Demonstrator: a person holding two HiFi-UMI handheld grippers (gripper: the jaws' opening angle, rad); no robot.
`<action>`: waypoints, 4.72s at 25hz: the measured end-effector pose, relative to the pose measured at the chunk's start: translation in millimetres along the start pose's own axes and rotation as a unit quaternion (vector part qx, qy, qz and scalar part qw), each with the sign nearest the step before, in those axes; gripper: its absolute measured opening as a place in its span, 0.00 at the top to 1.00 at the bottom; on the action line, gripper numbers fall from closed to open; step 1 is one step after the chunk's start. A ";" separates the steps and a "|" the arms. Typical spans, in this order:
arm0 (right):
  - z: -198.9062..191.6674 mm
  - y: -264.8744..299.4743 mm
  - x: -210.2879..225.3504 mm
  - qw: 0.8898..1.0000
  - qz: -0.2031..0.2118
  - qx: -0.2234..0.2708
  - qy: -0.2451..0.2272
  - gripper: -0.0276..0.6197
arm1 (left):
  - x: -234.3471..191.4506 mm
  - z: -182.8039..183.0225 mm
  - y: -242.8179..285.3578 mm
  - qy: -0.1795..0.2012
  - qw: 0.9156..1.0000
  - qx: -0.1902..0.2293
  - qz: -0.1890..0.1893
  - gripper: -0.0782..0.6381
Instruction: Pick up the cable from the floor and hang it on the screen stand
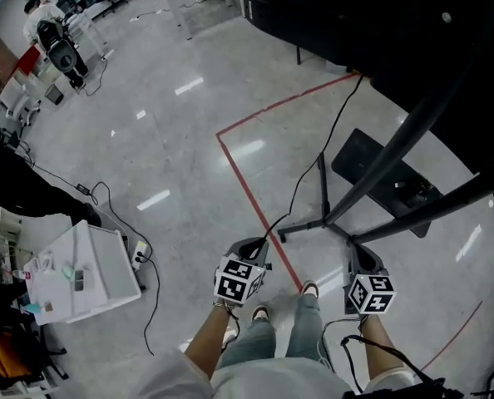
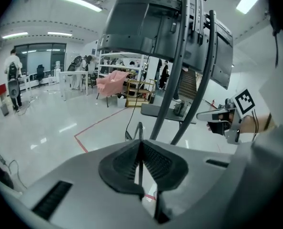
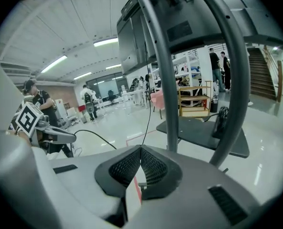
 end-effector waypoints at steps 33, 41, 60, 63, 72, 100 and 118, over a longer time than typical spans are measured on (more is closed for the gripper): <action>276.8 -150.2 -14.4 0.977 -0.068 0.194 -0.055 0.93 | 171.8 333.6 -126.0 0.238 0.941 0.171 -0.172 0.87; 325.7 -166.2 -6.8 0.968 -0.081 0.228 -0.064 0.93 | 209.6 415.0 -137.7 0.274 0.915 0.224 -0.192 0.87; 404.2 -210.1 15.1 0.945 -0.119 0.301 -0.057 0.93 | 250.7 555.5 -146.2 0.321 0.890 0.272 -0.177 0.87; 411.7 -213.6 17.6 0.944 -0.121 0.302 -0.060 0.93 | 248.6 577.8 -150.5 0.321 0.890 0.276 -0.167 0.87; 456.1 -216.1 17.2 0.943 -0.125 0.298 -0.083 0.93 | 247.5 635.8 -164.9 0.322 0.890 0.299 -0.126 0.87; 553.8 -216.3 -3.4 0.940 -0.100 0.315 -0.085 0.93 | 217.6 721.1 -144.1 0.283 0.910 0.295 -0.075 0.87; 505.8 -217.8 8.5 0.945 -0.067 0.316 -0.051 0.93 | 215.0 694.1 -99.5 0.243 0.928 0.282 -0.021 0.88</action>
Point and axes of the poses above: the fingertips, and each gripper's own axes: y forward along the fingers, x to its right, z out of its top, the point moved 6 cm from there along -y, backward along the fingers, and after that the axes turned 4 degrees about x, right-handed, at the moved point
